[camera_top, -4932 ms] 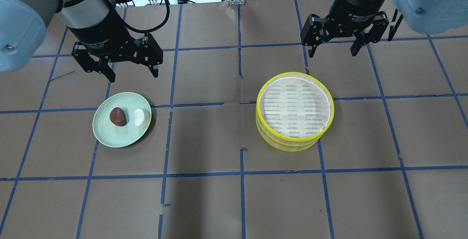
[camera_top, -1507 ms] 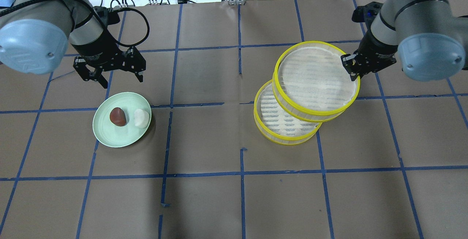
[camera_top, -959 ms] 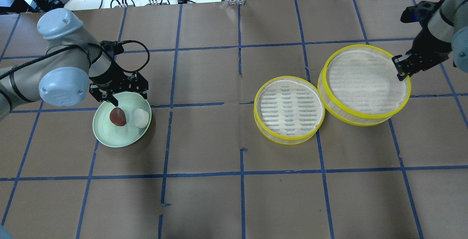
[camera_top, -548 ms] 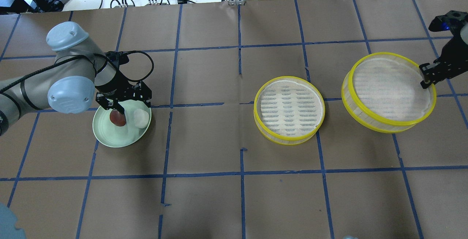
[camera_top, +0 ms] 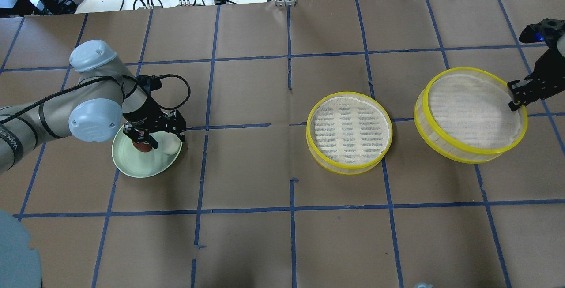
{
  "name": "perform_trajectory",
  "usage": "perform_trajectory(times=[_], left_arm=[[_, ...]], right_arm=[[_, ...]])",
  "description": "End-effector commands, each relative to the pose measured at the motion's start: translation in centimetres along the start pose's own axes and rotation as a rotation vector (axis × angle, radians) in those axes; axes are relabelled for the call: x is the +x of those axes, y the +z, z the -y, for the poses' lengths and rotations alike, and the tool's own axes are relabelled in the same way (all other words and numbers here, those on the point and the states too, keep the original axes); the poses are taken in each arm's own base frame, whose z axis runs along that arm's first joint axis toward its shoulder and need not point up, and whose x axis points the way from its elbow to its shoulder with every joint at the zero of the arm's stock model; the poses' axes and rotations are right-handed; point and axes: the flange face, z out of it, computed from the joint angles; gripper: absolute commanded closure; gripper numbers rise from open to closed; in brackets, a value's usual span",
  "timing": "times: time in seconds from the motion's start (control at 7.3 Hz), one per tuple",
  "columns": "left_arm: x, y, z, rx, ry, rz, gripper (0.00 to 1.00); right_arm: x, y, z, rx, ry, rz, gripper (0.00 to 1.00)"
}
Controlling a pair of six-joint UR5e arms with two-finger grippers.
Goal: Place buns in different layers of steamer
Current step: 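Grasp the white bun on the green plate with the left gripper and lift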
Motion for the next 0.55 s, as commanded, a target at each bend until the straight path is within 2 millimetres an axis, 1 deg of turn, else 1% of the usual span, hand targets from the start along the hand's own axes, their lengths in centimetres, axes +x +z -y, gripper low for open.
perform_trajectory(times=[0.0, 0.14, 0.27, 0.41], left_arm=[[-0.2, 0.3, 0.1, -0.008, 0.017, 0.008, 0.53], [-0.2, 0.2, 0.2, -0.007, 0.055, 0.011, 0.75], [-0.2, 0.1, 0.3, -0.005, 0.063, 0.011, 0.86], [-0.2, -0.9, 0.6, 0.013, 0.093, 0.020, 0.89]], right_arm=[[0.0, 0.1, 0.0, -0.001, 0.002, 0.001, 0.91], [0.0, 0.1, 0.0, -0.002, 0.002, 0.002, 0.91], [0.0, 0.0, -0.1, -0.001, 0.002, 0.001, 0.91], [0.0, -0.3, -0.1, 0.002, 0.003, -0.005, 0.91]])
